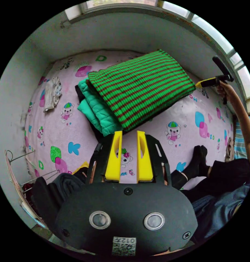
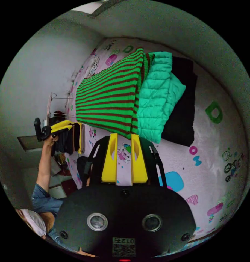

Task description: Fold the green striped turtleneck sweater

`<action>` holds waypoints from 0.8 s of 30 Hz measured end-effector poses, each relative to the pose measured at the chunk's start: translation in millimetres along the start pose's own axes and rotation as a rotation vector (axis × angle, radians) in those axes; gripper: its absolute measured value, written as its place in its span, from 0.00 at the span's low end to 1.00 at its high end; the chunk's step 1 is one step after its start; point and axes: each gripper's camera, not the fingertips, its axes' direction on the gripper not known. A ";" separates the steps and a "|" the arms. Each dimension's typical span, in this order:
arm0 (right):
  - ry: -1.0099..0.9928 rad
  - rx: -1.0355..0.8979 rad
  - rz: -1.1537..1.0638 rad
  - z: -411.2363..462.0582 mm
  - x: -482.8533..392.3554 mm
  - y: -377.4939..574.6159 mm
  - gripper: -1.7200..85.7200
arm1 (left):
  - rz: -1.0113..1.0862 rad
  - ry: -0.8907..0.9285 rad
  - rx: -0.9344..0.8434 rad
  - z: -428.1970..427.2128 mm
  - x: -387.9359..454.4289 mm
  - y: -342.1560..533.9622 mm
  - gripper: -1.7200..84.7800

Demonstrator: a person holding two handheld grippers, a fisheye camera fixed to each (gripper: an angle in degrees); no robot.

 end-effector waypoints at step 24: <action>-0.161 0.076 0.100 35.4 65.6 -15.4 0.04 | 0.155 -0.361 -0.092 43.8 73.0 -67.0 0.06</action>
